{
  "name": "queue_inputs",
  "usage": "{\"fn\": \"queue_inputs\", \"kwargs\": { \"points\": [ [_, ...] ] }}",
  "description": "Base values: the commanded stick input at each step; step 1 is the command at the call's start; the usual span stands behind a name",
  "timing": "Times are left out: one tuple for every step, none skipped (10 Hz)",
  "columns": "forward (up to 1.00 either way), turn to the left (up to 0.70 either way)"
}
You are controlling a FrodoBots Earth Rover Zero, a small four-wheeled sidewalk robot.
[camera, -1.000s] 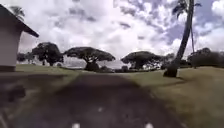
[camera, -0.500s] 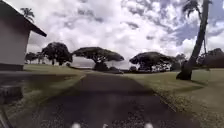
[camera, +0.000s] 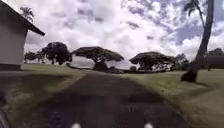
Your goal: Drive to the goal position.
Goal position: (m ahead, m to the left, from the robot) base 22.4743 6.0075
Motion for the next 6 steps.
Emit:
{"fn": "queue_inputs", "kwargs": {
  "points": [
    [0.70, 0.00],
    [0.70, 0.00],
    [0.70, 0.00],
    [0.70, 0.00],
    [0.70, 0.00],
    [0.70, 0.00]
  ]
}}
